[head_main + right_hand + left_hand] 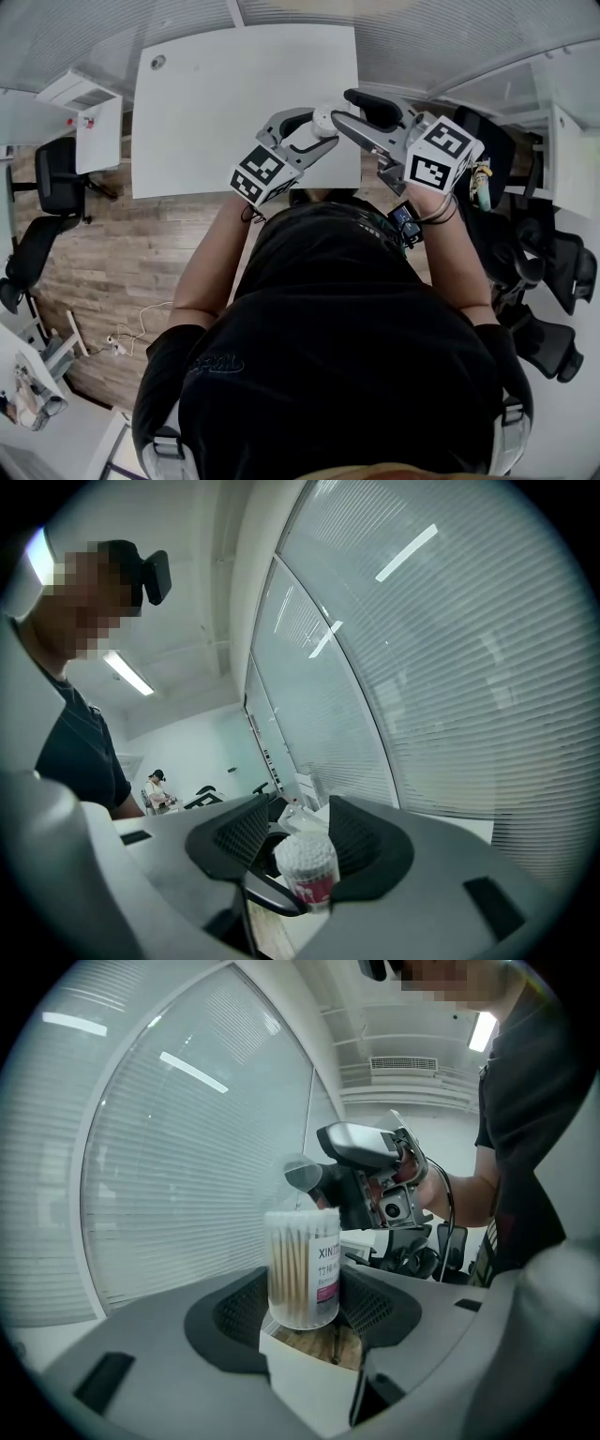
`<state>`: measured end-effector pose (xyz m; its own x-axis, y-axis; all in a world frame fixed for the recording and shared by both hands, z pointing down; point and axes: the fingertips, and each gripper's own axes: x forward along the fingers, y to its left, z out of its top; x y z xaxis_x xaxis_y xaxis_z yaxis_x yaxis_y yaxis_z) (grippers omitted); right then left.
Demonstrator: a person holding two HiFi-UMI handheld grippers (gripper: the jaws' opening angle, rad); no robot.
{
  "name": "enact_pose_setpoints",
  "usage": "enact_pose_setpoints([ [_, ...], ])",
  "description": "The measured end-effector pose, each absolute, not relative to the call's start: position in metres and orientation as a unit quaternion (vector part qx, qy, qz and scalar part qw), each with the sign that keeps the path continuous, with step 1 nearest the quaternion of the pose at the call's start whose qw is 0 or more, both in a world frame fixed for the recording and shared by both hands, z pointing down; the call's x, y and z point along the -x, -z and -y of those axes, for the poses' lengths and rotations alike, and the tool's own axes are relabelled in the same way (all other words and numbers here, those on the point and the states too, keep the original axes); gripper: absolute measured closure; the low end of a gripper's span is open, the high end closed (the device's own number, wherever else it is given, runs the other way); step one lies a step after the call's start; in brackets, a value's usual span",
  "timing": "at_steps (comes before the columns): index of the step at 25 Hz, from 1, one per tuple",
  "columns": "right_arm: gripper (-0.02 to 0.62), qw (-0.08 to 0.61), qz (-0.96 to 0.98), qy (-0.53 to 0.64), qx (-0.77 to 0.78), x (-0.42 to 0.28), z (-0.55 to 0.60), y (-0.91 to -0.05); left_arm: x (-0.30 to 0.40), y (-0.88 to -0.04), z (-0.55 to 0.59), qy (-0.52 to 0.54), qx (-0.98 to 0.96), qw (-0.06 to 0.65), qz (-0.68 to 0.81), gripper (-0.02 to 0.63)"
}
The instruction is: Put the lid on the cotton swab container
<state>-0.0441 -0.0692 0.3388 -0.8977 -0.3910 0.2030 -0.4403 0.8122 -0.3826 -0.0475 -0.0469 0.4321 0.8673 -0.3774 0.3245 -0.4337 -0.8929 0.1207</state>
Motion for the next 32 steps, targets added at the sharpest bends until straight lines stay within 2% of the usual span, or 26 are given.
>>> enact_pose_setpoints([
  [24,0.394,0.062,0.945,-0.232,-0.22,0.048,0.066,-0.348,0.054,-0.423,0.055,-0.139,-0.958,0.088,0.234,0.359],
  [32,0.464,0.069,0.939,-0.227,-0.247,0.045,0.071,-0.352,0.053,-0.42,0.056,-0.133,-0.959,0.082,0.238,0.359],
])
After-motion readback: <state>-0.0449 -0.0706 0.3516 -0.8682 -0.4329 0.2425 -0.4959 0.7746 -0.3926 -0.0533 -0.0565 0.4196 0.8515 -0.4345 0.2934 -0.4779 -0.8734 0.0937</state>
